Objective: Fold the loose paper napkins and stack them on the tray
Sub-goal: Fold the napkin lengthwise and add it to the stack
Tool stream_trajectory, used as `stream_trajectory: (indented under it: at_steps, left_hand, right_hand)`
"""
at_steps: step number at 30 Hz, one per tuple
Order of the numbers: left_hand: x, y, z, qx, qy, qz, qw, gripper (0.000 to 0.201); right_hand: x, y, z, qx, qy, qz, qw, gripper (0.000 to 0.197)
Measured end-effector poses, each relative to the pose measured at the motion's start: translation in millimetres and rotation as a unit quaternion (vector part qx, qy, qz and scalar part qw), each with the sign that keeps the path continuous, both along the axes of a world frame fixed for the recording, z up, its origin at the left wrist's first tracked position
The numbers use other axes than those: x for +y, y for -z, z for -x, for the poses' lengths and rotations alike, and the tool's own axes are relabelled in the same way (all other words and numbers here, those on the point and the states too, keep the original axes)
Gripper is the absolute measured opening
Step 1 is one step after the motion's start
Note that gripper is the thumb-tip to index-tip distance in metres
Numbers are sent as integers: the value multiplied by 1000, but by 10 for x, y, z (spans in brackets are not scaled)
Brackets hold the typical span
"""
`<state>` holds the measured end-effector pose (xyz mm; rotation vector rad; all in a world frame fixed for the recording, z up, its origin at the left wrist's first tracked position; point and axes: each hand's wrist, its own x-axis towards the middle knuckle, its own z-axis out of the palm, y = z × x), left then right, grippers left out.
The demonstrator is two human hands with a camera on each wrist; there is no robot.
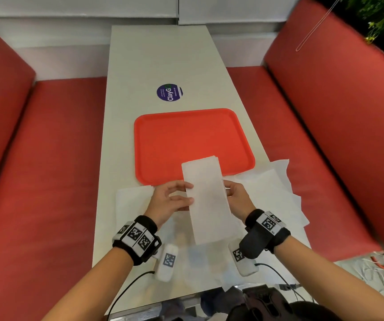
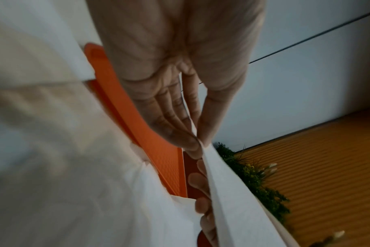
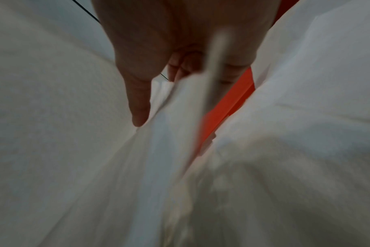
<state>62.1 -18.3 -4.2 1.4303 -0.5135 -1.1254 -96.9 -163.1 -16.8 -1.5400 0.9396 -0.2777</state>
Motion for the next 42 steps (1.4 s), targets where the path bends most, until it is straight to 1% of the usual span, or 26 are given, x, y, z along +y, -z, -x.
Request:
stream_trajectory:
  at_steps: [1, 4, 6, 9, 10, 12, 15, 18, 22, 27, 30, 32, 34, 36, 38, 40, 42]
  left_hand:
    - [54, -7, -20, -13, -7, -7, 1000, 34]
    - [269, -37, -106, -39, -19, -34, 998, 40]
    - [453, -39, -199, -46, -17, -55, 997, 41]
    - [761, -1, -371, -69, -12, -86, 994, 42]
    - [857, 15, -429, -82, -10, -98, 992, 42]
    - [1031, 54, -541, -107, -10, -120, 987, 43]
    - [1221, 127, -694, -137, -36, -150, 978, 43]
    - [1298, 181, -790, -168, -59, -180, 967, 44]
    - [1268, 305, -880, -202, -56, -205, 956, 49]
    - [1238, 459, -916, -262, -31, -216, 940, 53]
    - [1243, 523, -916, -289, -8, -230, 929, 55]
    - [1236, 558, -901, -298, -7, -241, 924, 53]
    - [1191, 546, -845, -324, -11, -239, 915, 47]
    - [1092, 485, -748, -345, -15, -218, 913, 38]
    - [940, 409, -632, -349, -3, -193, 917, 29]
    - [749, 347, -495, -342, 33, -165, 924, 21]
    - [545, 325, -343, -340, 73, -146, 926, 17]
  right_hand:
    - [30, -19, -37, -5, 2, -11, 1000, 27]
    - [144, -35, -163, -7, 14, -47, 999, 18]
    - [253, -21, -274, 2, 21, -68, 997, 26]
    - [493, -1, -464, 25, -15, -70, 997, 35]
    - [580, 23, -525, 33, -33, -65, 997, 34]
    - [757, 73, -645, 52, -63, -54, 995, 25]
    - [977, 138, -830, 78, -75, -35, 994, 18]
    - [1116, 161, -1014, 104, -74, 6, 992, 20]
    - [1198, 231, -1218, 154, -77, 64, 983, 22]
    - [1204, 413, -1331, 215, -88, 75, 970, 20]
    - [1220, 496, -1321, 241, -109, 80, 961, 24]
    - [1227, 504, -1286, 255, -120, 91, 955, 29]
    - [1190, 487, -1219, 257, -121, 120, 951, 35]
    - [1100, 433, -1100, 247, -109, 132, 954, 38]
    - [955, 370, -906, 244, -96, 137, 955, 37]
    - [749, 311, -635, 253, -74, 140, 954, 31]
    - [515, 263, -316, 276, -45, 149, 948, 23]
